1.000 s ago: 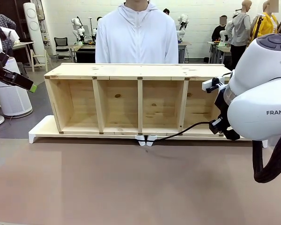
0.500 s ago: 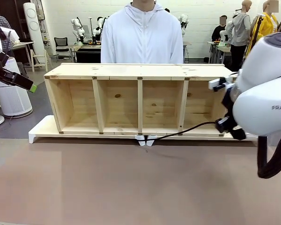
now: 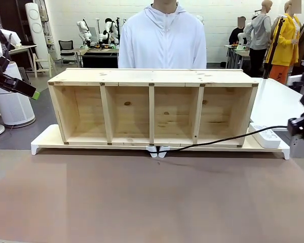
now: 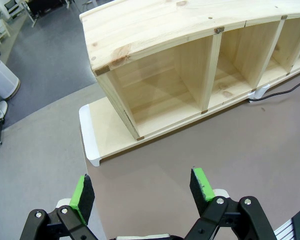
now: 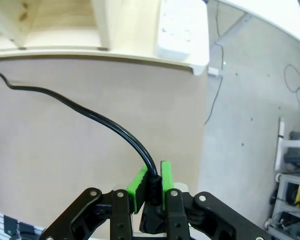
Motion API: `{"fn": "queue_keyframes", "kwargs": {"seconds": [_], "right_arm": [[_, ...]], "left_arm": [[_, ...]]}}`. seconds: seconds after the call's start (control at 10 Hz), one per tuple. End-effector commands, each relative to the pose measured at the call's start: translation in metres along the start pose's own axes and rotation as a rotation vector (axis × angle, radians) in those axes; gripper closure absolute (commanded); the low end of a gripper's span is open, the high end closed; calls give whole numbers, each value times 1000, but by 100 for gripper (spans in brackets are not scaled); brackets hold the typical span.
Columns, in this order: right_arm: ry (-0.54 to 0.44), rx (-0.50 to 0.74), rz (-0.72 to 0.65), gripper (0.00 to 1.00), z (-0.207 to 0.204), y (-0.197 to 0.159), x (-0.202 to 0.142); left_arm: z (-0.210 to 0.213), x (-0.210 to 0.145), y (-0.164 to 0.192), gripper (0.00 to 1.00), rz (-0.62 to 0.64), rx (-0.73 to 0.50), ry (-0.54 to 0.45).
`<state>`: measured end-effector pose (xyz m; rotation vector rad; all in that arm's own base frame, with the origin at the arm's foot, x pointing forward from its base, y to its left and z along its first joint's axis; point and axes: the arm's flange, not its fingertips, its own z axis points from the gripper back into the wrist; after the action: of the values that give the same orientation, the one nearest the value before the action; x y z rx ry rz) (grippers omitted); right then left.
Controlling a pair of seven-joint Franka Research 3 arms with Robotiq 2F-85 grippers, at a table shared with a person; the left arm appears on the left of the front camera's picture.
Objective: Perform cable management.
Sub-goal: Pull the grasped Power Cable to the location of the Power Strip.
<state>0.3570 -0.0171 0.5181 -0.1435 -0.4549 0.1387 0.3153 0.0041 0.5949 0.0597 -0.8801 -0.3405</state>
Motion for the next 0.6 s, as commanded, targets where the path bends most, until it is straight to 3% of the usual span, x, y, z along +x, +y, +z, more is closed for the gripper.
{"fn": "queue_keyframes", "kwargs": {"seconds": [0.0, 0.5], "right_arm": [[-37, -12, -20, 86, -1, -16, 5], [-237, 6, -87, 86, -20, -69, 82]], "left_arm": [[-2, 1, 1, 0, 1, 3, -7], [-2, 1, 1, 0, 1, 3, -7]]}}
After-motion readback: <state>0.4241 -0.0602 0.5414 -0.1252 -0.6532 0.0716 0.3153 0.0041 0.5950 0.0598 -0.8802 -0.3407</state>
